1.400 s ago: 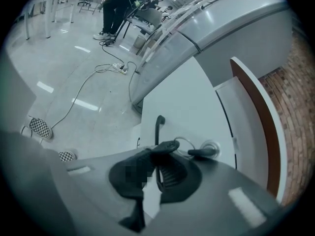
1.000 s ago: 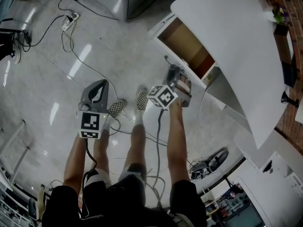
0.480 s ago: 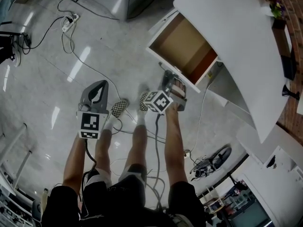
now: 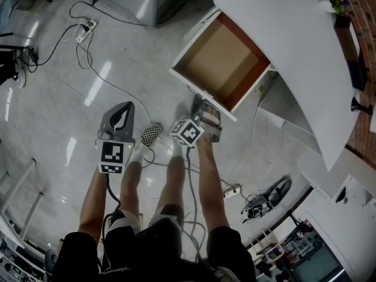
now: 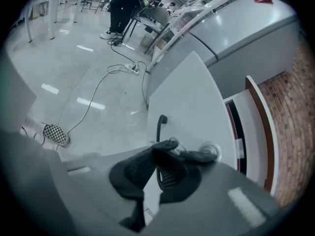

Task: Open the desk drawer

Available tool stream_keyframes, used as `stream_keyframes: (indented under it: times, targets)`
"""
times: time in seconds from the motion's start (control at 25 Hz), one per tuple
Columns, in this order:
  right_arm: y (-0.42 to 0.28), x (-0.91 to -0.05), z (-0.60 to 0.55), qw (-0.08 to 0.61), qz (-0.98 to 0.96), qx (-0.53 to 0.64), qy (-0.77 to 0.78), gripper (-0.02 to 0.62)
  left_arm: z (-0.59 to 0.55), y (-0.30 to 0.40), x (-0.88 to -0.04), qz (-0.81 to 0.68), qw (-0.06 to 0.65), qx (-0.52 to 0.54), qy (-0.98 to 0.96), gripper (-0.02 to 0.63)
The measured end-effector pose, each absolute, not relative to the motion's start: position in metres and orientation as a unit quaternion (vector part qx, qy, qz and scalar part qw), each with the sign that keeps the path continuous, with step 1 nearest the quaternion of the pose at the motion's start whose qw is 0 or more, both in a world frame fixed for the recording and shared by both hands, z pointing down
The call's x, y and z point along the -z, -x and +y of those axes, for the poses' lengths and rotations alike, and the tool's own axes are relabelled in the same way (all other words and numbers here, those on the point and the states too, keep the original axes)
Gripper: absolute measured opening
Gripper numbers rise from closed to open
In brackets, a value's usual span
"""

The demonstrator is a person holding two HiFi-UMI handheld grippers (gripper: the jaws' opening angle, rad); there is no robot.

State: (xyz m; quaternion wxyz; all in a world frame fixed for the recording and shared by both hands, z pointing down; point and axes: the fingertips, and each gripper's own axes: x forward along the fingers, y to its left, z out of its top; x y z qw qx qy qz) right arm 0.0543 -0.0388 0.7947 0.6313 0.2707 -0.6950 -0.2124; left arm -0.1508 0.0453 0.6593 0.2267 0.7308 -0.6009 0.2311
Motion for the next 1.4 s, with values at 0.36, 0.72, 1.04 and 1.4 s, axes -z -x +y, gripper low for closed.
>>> stream_keyframes:
  times: [0.36, 0.72, 1.04, 1.4]
  targets:
    - [-0.053, -0.794, -0.039, 0.63, -0.69, 0.214, -0.284, 0.017, 0.049, 0.155, -0.665, -0.593, 0.234, -0.234, -0.734, 0.011]
    - [-0.052, -0.794, -0.036, 0.618, -0.693, 0.186, -0.321, 0.029, 0.041, 0.143, -0.663, -0.578, 0.229, -0.237, -0.747, 0.011]
    - [-0.058, -0.781, -0.021, 0.586, -0.711, 0.146, -0.36, 0.229, 0.028, 0.137, -0.648, -0.568, 0.212, -0.24, -0.758, 0.011]
    - [-0.07, -0.732, -0.014, 0.559, -0.723, 0.11, -0.392, 0.232, 0.022, 0.117, -0.606, -0.547, 0.187, -0.248, -0.777, 0.011]
